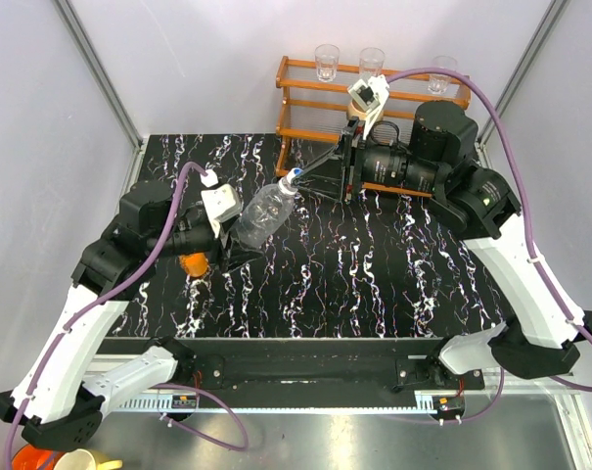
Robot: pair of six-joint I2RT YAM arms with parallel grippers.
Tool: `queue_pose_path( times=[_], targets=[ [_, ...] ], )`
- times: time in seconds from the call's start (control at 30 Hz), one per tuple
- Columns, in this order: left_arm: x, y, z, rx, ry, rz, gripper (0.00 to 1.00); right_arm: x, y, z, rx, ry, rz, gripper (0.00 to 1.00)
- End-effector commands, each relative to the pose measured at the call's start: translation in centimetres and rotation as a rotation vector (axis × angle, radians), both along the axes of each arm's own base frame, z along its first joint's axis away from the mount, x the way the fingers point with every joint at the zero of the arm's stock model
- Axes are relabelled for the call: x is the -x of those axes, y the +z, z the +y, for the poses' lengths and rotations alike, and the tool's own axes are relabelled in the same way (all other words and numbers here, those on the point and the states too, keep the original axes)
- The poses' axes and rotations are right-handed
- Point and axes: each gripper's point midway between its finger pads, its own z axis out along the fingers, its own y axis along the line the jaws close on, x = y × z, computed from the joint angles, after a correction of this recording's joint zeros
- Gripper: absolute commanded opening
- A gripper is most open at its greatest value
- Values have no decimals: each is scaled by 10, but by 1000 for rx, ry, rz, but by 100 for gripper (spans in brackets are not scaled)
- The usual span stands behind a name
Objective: Screw on the bottle caps
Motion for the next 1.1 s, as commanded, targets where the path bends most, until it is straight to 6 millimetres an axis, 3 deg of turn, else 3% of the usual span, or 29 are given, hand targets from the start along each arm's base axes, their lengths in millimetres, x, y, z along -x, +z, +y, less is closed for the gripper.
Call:
queue_pose_path(
  times=[0.0,0.77,0.9,1.07],
  targets=[
    [7,30,-5,68,-52,-75,53,11,13,-1,-56,57,-48,26],
    [5,31,3,80,7,-79,53,7,-9,11,-113,74,16,24],
    [-4,32,5,83,60,-84,52,3,-17,13,-107,61,59,23],
    [-32,32,15,83,221,-101,52,-10,-26,13,-110,-18,125,22]
  ],
)
